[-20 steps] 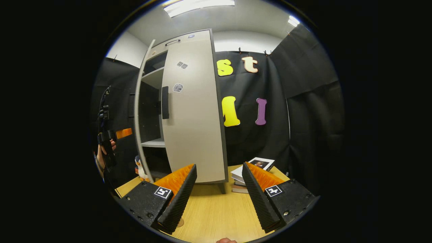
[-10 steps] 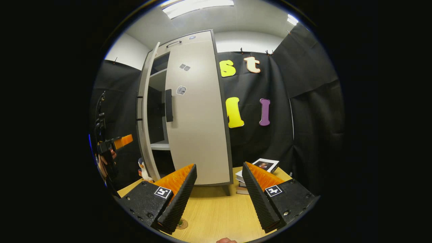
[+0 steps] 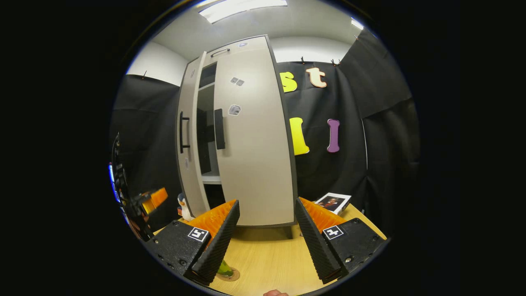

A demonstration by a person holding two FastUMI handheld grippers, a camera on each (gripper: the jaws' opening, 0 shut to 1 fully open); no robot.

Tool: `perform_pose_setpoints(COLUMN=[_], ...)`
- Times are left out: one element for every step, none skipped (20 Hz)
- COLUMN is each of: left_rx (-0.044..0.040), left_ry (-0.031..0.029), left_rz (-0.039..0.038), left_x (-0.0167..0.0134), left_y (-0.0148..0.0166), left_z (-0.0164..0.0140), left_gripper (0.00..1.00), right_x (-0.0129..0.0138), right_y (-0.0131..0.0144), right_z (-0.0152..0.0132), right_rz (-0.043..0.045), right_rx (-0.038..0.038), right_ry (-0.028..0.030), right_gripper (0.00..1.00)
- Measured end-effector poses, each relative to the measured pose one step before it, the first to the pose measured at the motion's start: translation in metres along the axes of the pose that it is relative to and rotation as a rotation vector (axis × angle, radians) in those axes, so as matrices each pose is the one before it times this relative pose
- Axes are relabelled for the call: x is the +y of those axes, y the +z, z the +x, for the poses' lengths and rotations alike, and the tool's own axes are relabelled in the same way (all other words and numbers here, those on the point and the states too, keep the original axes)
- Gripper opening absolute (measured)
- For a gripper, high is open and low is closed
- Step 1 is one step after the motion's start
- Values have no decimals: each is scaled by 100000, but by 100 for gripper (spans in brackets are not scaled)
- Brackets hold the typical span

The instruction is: Grasp the bottle in the cabinet with the left hand and place it on the coaster, then close the right door with the right hand and the left door with the left hand.

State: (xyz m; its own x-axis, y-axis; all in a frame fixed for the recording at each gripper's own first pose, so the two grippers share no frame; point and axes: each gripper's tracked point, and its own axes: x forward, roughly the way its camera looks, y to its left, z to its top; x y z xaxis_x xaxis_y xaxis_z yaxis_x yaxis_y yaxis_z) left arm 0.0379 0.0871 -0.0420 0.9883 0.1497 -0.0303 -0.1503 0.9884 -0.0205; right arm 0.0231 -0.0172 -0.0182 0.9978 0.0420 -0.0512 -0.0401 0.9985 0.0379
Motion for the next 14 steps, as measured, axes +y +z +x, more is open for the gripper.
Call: perform_pose_setpoints(left_rx=[1495, 989, 191, -11, -157, -221, -149, -283, 4, 272, 77, -91, -229, 102], left_ry=[165, -76, -226, 103, 246, 91, -321, -477, -449, -718, -620, -249, -144, -102], left_rz=[830, 173, -43, -9, 250, 388, 336, 352, 290, 149, -16, -32, -217, -249], left_x=[-30, -176, -180, -75, 31, -146, -165, -213, -202, -181, -165, -84, -72, -125], left_y=[-724, -361, -283, -53, -128, -62, -30, -22, 5, -105, -19, -52, 65, -31], left_z=[-396, -207, -151, -252, -21, -100, -49, 27, -30, -23, -7, 78, -17, -20], left_gripper=[95, 95, 95, 95, 95, 95, 95, 95, 95, 95, 95, 95, 95, 95], right_x=[252, 328, 219, 107, 195, 194, 243, 51, -33, -112, -7, -41, -27, -3], right_y=[-334, -86, -105, -58, -185, -258, -375, -198, -72, -10, 39, 239, 171, 78], right_z=[1, 115, 14, -25, -5, 41, -63, 34, -6, 44, -20, 10, -1, 23], right_rz=[575, 530, 121, -39, 180, 323, 133, -340, -735, -648, -410, -55, 172, 199], right_rx=[714, 339, 248, 141, 137, 570, 833, 715, 426, 175, 133, -537, -683, -298], right_ry=[536, 1097, 477, 100, 296, 368, 423, 195, 30, -162, 12, -133, -41, 44], right_gripper=[83, 83, 83, 83, 83, 83, 83, 83, 83, 83, 83, 83, 83, 83])
